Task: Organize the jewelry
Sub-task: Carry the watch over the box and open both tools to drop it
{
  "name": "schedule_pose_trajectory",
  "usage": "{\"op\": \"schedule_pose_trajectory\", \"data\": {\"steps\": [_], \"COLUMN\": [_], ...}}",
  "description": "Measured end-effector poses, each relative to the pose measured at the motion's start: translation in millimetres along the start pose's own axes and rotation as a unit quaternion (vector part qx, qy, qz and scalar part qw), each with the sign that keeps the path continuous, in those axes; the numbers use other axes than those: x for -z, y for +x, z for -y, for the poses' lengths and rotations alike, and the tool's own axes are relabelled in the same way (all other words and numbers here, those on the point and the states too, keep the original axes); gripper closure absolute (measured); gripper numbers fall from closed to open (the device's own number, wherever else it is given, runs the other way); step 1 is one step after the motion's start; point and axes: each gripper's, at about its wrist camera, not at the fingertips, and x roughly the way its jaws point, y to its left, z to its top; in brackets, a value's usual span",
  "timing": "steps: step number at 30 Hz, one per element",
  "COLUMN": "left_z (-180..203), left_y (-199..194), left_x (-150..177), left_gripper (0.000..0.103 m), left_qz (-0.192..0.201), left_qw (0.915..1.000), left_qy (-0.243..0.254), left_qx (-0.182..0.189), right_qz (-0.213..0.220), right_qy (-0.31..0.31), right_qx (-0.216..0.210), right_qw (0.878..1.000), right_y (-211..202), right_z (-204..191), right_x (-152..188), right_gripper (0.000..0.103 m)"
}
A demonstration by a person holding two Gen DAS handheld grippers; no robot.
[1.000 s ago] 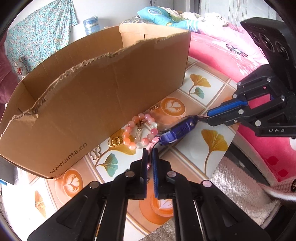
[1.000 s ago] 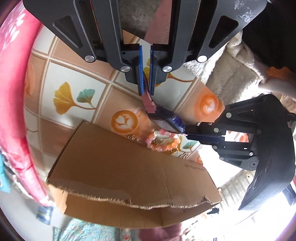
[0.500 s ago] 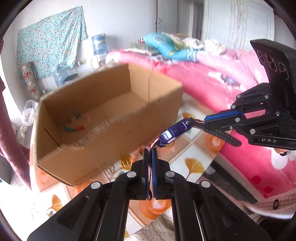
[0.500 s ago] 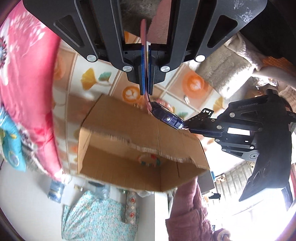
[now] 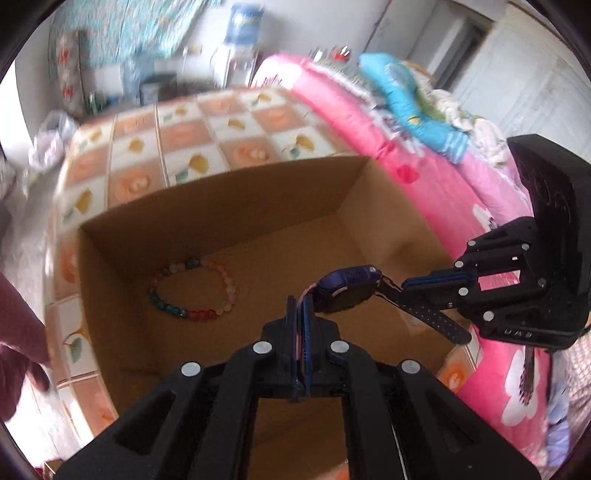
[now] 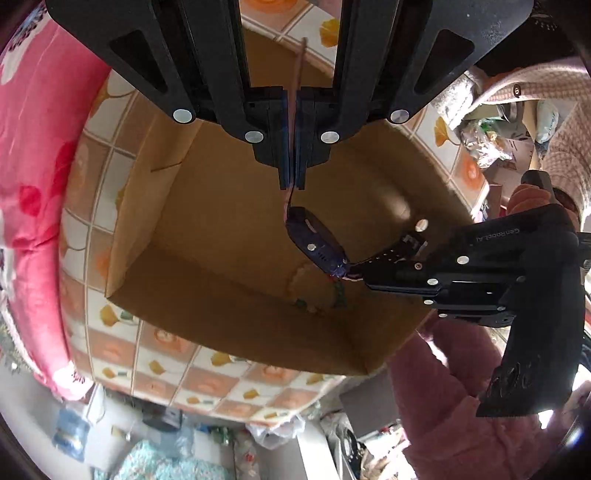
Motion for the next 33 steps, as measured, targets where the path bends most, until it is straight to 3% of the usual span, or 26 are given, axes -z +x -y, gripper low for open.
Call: {"op": "schedule_pose_trajectory", "data": {"steps": [6, 9, 11, 15, 18, 22, 26, 33], "left_z": [-29, -40, -47, -55, -50, -39, -31, -23], "left_y": [61, 85, 93, 91, 79, 60, 43, 33], "left_x": [-33, -43, -45, -47, -47, -39, -28, -9], "left_gripper": [0.1, 0.1, 0.096, 0.084, 0.078, 0.067, 0.06, 0.055], "left_qz": [-0.074, -0.103, -0.115, -0.095, -0.071, -0.051, -0.037, -0.027], "left_qw": [0.9963, 0.9928, 0.9902, 0.9903, 0.9936, 0.9964, 0.9975, 0.9981], "left_qy": [-0.041, -0.061, -0.078, -0.097, -0.085, -0.067, -0.06, -0.055], "left_qx": [0.009, 0.003, 0.012, 0.028, 0.022, 0.002, -0.005, -0.002], "right_qz": [-0.052, -0.051, -0.043, -0.028, -0.014, 0.009, 0.023, 0.031], "right_qy": [0.012, 0.011, 0.012, 0.01, 0.008, 0.018, 0.022, 0.027], "right_qx": [0.042, 0.057, 0.058, 0.077, 0.091, 0.085, 0.078, 0.064], "right_qw": [0.998, 0.997, 0.997, 0.997, 0.996, 0.996, 0.996, 0.997], "right_y": [47, 55, 57, 57, 51, 37, 29, 30], "right_z": [31, 34, 33, 30, 22, 11, 0, -18], "right_x": [-36, -48, -53, -50, -40, -23, -7, 5], "right_gripper": [0.102, 0.102, 0.095, 0.091, 0.087, 0.075, 0.065, 0.059]}}
